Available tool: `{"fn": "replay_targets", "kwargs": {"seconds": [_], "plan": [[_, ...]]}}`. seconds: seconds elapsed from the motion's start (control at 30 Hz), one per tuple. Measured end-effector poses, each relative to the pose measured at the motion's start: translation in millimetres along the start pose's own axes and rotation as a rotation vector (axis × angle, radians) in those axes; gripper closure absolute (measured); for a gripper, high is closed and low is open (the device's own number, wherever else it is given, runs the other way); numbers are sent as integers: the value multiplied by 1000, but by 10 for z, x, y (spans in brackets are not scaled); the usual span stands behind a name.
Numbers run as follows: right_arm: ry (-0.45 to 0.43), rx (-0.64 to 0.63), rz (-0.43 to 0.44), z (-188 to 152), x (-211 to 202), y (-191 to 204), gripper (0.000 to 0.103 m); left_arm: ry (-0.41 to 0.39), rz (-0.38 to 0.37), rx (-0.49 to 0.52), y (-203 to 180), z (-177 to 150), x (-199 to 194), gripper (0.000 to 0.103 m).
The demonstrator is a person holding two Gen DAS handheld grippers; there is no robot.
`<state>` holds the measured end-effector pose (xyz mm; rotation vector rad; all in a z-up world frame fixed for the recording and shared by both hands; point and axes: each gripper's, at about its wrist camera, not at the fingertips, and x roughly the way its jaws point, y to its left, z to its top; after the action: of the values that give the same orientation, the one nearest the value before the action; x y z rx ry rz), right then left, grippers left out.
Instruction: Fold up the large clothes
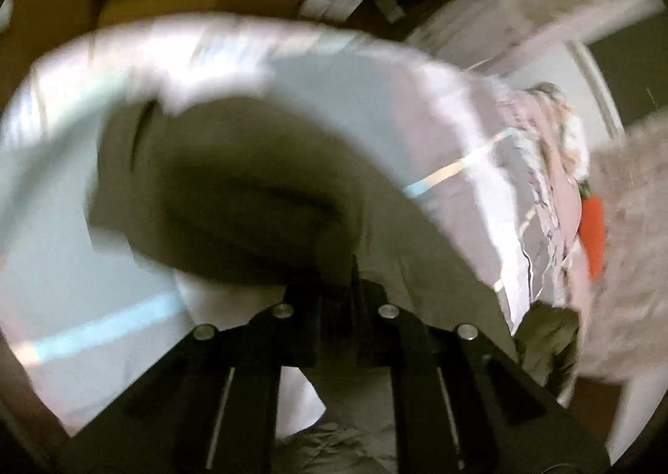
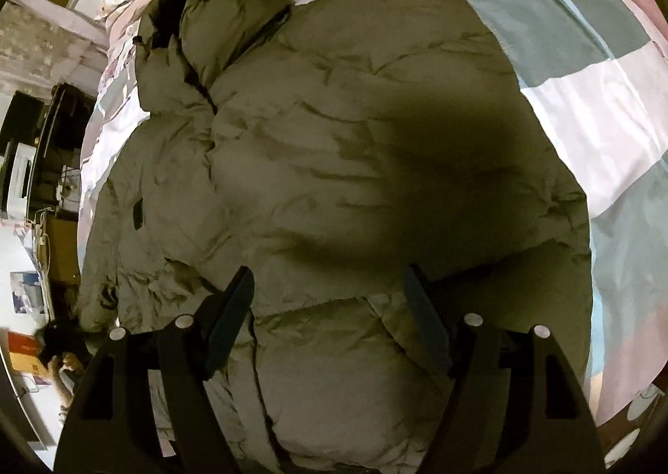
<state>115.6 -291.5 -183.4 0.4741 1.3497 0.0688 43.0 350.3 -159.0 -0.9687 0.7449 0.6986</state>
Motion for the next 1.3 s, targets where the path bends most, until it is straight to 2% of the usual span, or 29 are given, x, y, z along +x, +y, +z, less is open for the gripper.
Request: {"fn": "replay_targets", "kwargs": {"seconds": [0.07,0.13,0.17,0.23,0.3,0.33,0.37,0.43,0.5,0.57,0.6,0.63,0.7,0.77,0.83,0.93,0.97,1.03,1.07,1.13,1.17,1.23,1.27,1.3], "plan": [[-3,-1,7,4,-8,11,29,-94,-35,160,-432,-141,-281,94],[-6,-4,9,6,-14,25,29,-139,-110,368,-959,-464,-534,94],[-8,-6,7,10,-16,30,29,-126,-156,491,-1254,-739,-651,93],[-9,-2,4,19,-19,22,29,-71,-202,668,-1647,-1194,-703,92],[-9,4,2,27,-16,5,29,22,-251,931,-2011,-1924,-732,86],[-8,6,-2,32,-14,-7,29,63,-261,1026,-2083,-2201,-727,82],[-7,8,-6,31,-11,-13,29,115,-256,1156,-2146,-2565,-702,74],[-11,11,-20,53,-9,-47,29,198,-186,1499,-2147,-3442,-634,72],[-18,26,-33,79,-22,-99,29,191,-159,1716,-2014,-3984,-660,72],[-27,57,-29,105,-54,-178,29,138,-180,1861,-1872,-4334,-792,68],[-31,68,-27,112,-63,-205,29,114,-187,1893,-1847,-4402,-841,62],[-34,79,-24,119,-79,-235,29,88,-208,1922,-1832,-4463,-907,60],[-38,96,-12,130,-101,-283,29,55,-284,1952,-1818,-4497,-1072,41],[-28,110,12,129,-91,-307,29,9,-295,1933,-1837,-4422,-1167,37],[-11,128,71,111,-56,-305,28,39,-278,1844,-1922,-4153,-1125,37],[-21,129,180,88,-78,-237,28,136,-308,1612,-2054,-3607,-1039,37],[-37,125,223,91,-109,-205,28,172,-368,1528,-2092,-3402,-1056,37],[-60,119,258,107,-154,-157,26,219,-520,1442,-2042,-3228,-1273,37],[-71,118,262,115,-169,-135,25,237,-626,1422,-2042,-3163,-1416,34],[-66,123,256,124,-149,-113,23,263,-784,1424,-2003,-3184,-1683,28],[-53,128,255,123,-116,-102,23,316,-918,1427,-1981,-3181,-1844,27],[-29,141,260,120,-65,-110,23,383,-1077,1421,-1888,-3210,-2102,23],[-16,150,261,115,-36,-115,23,367,-1110,1420,-1875,-3187,-2186,16],[-7,151,259,109,-15,-118,23,330,-1087,1421,-1888,-3166,-2192,9]]}}
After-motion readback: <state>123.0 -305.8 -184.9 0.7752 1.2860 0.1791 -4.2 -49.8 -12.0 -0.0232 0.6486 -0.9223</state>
